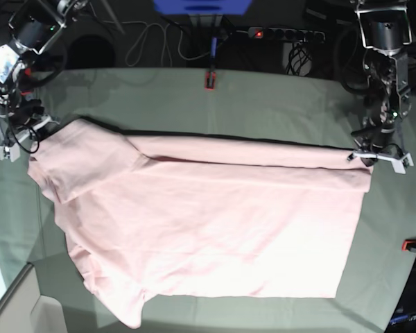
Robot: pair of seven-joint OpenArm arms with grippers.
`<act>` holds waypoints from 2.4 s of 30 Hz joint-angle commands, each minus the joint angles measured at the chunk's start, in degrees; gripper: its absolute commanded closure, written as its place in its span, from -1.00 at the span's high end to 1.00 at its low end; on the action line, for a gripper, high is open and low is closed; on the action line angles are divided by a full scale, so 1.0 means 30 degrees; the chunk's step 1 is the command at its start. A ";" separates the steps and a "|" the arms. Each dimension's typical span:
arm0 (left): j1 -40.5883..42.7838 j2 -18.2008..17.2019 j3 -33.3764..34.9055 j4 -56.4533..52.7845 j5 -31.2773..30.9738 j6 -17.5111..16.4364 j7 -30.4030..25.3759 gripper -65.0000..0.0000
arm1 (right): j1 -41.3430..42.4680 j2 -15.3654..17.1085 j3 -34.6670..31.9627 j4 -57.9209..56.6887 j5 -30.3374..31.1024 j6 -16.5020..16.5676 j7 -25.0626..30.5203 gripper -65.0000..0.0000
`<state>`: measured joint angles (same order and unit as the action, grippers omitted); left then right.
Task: Layout the t-shirt on the table in an organized manner, then fold the t-shirt properly
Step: 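Hold the shirt edge raised with both grippers, stretching it across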
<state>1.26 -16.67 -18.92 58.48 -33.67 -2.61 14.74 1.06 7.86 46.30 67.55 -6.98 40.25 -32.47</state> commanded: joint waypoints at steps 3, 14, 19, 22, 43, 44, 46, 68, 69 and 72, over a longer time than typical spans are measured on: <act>-0.0141 -0.0672 -0.0068 0.0244 -0.0015 0.0094 -0.0416 -1.00 | -0.0456 0.0355 0.0199 0.1029 -0.0266 -0.0083 -0.0415 -1.00; 0.0973 -0.0760 -0.0068 0.2441 -0.0044 0.0094 -0.0269 -1.00 | -0.2654 -0.1579 0.0023 0.9733 -0.0266 -0.0083 -0.0620 -1.00; 0.2380 -0.0877 -0.1299 0.6339 -0.0044 0.0182 -0.0240 -1.00 | -0.2243 -0.1638 -0.0094 1.0964 -0.0266 -0.0083 -0.0620 -1.00; 0.1911 -0.1053 -0.1357 0.7189 0.0103 0.0241 0.0287 -1.00 | -0.0661 -0.0934 -0.1354 1.0583 -0.0793 -0.0083 -0.1294 -1.00; -0.1840 -0.1551 -0.1562 0.7042 0.3385 0.0094 0.9166 -1.00 | 0.2621 -0.0055 -0.3874 0.9586 -0.5921 -0.0083 -0.5866 -1.00; -0.1664 -0.1551 -0.1562 0.7364 0.3385 0.0094 0.9137 -1.00 | 0.2533 -0.0084 -0.3874 0.9938 -0.5921 -0.0083 -0.5895 -1.00; -0.1576 -0.1551 -0.1533 0.7892 0.3385 0.0094 0.9137 -1.00 | 0.2621 -0.0172 -0.3874 1.0436 -0.5775 -0.0083 -0.5837 -1.00; -0.3042 -0.1170 0.0342 0.5606 0.8132 0.0094 1.0866 -1.00 | 0.2240 -0.0700 -0.3845 0.8473 -0.7240 -0.0083 -0.5631 -1.00; -0.2661 -0.1170 0.0342 0.6163 0.8161 0.0094 1.0720 -1.00 | 0.1976 -0.0700 -0.3816 0.8883 -0.7240 -0.0083 -0.5573 -1.00; -0.1108 -0.1082 -0.0361 0.7628 0.8132 0.0094 1.0602 -1.00 | 0.0687 -0.0729 -0.3728 0.9967 -0.7240 -0.0083 -0.5573 -1.00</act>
<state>-1.32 -18.79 -19.00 80.07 -10.39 -3.07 47.79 2.48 4.56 34.81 95.96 -27.62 40.71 -49.56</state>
